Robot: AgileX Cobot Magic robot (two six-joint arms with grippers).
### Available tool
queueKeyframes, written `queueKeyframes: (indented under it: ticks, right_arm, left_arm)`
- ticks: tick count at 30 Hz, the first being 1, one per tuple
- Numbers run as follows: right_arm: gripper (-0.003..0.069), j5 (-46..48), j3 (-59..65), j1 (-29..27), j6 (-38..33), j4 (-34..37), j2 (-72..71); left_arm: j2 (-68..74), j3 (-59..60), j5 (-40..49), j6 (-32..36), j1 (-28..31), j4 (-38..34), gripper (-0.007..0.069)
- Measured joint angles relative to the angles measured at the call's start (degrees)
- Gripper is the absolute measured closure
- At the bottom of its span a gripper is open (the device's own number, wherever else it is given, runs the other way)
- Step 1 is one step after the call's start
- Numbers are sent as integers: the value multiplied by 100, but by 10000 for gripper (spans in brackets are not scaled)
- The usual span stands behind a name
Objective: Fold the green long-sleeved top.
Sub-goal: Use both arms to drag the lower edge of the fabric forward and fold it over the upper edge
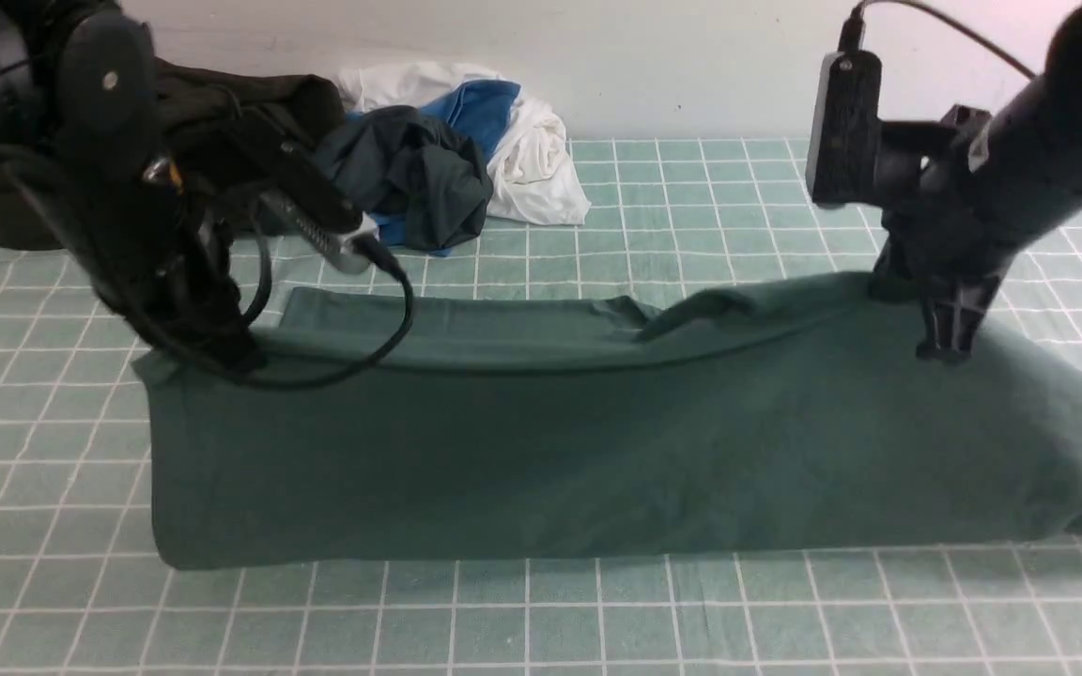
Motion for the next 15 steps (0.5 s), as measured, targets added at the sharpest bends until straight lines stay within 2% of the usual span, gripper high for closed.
queueKeyframes:
  ticks: [5, 9, 14, 15]
  right_arm:
    - [648, -183, -1101, -305, 86, 106, 1169]
    - [648, -460, -1549, -406, 279, 132, 1801]
    - [642, -968, -1759, -508, 879, 182, 2429]
    - [629, -1149, -1765, -538, 1128, 187, 2587]
  left_arm:
    - [1424, -1481, -165, 177, 207, 111, 607]
    - [2252, -2210, -361, 177, 299, 120, 607]
    - [2940, -2682, -744, 177, 398, 120, 580]
    - [3067, -2733, -923, 170, 444, 120, 553]
